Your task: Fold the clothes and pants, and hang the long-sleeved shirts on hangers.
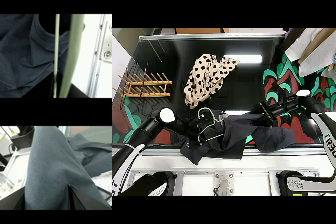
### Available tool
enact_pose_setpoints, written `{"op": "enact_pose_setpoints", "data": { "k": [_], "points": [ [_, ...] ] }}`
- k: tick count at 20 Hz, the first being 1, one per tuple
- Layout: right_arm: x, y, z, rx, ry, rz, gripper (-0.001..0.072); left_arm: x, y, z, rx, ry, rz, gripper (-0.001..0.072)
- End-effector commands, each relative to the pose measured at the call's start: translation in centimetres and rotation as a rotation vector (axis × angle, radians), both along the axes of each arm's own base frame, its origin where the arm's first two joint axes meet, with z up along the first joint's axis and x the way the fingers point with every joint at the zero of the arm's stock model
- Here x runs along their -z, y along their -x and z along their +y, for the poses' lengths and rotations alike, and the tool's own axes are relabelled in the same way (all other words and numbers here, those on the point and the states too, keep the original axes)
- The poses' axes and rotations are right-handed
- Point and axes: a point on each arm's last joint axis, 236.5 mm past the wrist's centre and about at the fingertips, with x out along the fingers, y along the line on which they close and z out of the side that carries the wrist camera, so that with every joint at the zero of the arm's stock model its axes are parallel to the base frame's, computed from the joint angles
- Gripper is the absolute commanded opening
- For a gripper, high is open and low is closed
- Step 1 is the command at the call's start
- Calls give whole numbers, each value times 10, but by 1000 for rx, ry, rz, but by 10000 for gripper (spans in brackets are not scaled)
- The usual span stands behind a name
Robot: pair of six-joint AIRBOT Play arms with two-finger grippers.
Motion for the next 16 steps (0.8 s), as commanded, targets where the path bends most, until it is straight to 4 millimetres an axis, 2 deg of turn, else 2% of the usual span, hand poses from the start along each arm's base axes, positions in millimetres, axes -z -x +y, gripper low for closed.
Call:
{"op": "enact_pose_setpoints", "data": {
  "k": [1, 7, 16],
  "points": [
    [2, -3, 2, 12, 8, -5, 517, 0, -2, 0, -4, 2, -7, 10],
    [3, 6, 14, -30, 10, -2, 516, 0, -4, -1, -10, 3, -16, 10],
    [3, 7, 16, -33, 13, 12, 512, 0, -4, -1, -10, 3, -16, 11]
  ]
}}
